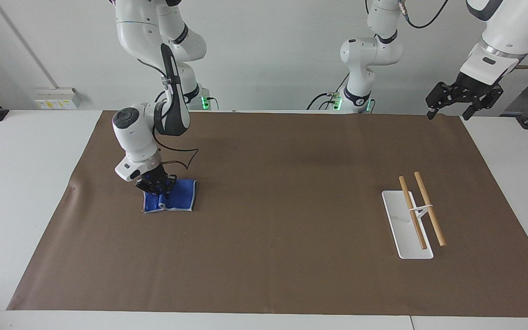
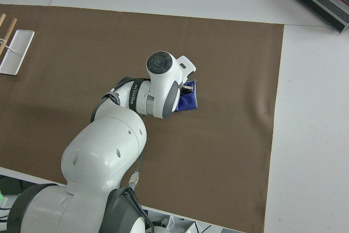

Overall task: Right arm passes towel to left arm to hang
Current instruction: 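Close the right gripper on the blue towel and lift it, then carry the towel toward center while the left gripper reaches to meet it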

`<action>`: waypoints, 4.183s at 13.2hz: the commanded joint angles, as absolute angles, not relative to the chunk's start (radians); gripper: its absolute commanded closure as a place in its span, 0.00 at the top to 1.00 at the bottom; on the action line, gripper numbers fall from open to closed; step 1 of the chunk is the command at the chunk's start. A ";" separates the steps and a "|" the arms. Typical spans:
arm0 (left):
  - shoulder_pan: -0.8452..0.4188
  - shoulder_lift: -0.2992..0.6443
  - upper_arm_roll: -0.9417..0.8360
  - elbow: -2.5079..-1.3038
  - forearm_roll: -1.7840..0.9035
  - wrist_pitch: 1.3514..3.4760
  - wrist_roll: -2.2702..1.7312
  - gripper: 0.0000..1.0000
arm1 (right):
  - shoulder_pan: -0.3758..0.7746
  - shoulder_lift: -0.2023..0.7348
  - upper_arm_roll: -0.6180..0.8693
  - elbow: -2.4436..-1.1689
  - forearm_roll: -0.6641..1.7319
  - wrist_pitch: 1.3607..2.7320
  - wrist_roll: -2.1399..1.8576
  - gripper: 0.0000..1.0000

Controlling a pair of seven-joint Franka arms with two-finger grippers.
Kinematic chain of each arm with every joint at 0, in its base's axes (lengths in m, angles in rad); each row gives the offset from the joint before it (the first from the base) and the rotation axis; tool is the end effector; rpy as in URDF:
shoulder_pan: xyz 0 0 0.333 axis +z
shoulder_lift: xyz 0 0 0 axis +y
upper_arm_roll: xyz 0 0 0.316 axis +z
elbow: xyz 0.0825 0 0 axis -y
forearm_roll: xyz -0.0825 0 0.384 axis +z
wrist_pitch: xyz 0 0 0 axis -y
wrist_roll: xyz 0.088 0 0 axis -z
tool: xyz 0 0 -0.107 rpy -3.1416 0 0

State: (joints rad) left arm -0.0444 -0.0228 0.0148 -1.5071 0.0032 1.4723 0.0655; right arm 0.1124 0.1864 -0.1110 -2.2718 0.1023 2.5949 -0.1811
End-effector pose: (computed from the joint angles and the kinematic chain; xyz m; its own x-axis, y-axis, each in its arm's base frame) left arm 0.5372 -0.0154 0.6581 0.9954 -0.0946 -0.0122 -0.0947 -0.9955 -0.0021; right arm 0.5478 -0.0011 0.2892 0.9848 0.0996 0.1420 0.1032 -0.9945 -0.0189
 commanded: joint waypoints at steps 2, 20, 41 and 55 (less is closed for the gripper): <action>-0.034 -0.048 0.008 -1.532 0.005 1.463 0.057 1.00 | 0.123 0.181 -0.101 -2.197 0.130 2.504 -0.183 0.00; -0.072 -0.153 -0.008 -1.791 -0.279 1.732 -0.334 1.00 | 0.123 0.063 0.123 -1.882 1.032 2.181 -0.120 0.00; -0.356 -0.282 -0.138 -2.191 -0.572 2.546 -1.636 1.00 | 0.256 0.066 0.135 -1.910 1.574 2.191 -0.150 0.00; -0.331 -0.123 -0.172 -2.072 -0.560 2.677 -1.672 0.47 | 0.258 0.064 0.133 -1.913 1.566 2.194 -0.150 0.00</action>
